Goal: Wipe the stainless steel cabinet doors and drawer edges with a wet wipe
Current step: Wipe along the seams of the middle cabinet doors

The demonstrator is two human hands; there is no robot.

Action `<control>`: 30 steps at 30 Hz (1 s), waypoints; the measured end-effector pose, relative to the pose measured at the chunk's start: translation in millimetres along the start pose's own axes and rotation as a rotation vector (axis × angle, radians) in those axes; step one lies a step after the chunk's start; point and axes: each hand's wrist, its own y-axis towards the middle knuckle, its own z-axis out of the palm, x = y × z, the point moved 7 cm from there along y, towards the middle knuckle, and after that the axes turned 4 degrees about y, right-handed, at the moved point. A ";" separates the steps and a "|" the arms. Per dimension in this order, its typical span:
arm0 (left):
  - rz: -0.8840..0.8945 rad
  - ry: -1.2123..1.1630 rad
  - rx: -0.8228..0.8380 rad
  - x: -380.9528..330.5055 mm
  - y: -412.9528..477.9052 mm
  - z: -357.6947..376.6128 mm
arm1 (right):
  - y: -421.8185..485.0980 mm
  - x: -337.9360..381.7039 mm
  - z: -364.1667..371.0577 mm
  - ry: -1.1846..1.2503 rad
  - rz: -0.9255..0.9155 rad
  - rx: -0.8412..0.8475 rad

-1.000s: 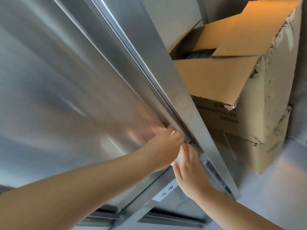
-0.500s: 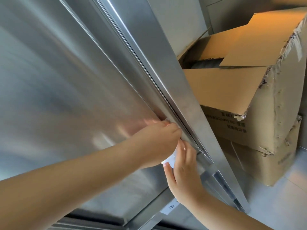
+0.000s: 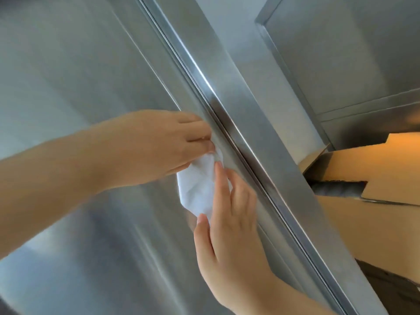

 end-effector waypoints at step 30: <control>-0.024 0.122 -0.401 50.9 -30.1 -55.7 | 70.1 40.8 -16.2 -0.266 -0.209 -0.015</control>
